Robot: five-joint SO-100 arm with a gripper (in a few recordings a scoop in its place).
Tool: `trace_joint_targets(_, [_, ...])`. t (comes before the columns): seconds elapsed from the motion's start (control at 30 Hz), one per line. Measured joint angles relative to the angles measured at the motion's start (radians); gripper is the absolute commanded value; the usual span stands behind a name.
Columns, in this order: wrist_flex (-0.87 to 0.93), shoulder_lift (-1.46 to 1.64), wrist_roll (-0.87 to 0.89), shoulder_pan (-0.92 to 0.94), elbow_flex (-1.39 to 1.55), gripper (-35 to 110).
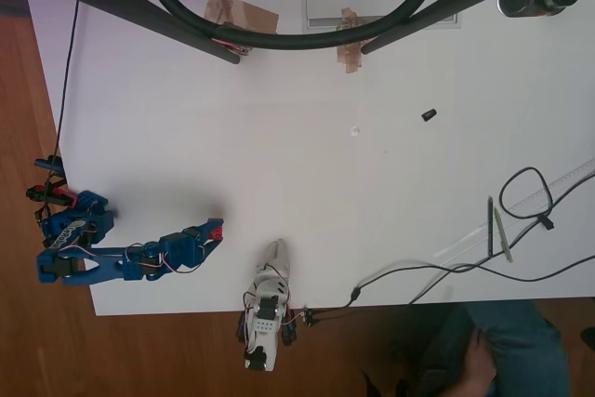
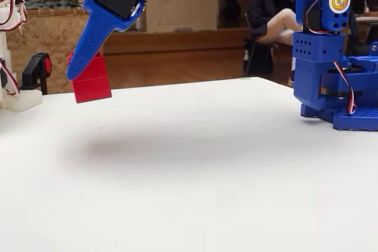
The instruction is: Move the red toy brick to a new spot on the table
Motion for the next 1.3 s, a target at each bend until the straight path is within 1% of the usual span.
trace_joint_targets(0.43, [0.015, -0.249, 0.107, -0.055, -0.232, 1])
trace_joint_targets(1.0, [0.028, -0.471, 0.238, -0.106, -0.479, 1])
trace_joint_targets(1.1, [0.028, -0.494, 0.252, -0.104, -0.512, 3])
trace_joint_targets(1.3, [0.021, -0.497, 0.255, -0.104, -0.532, 15])
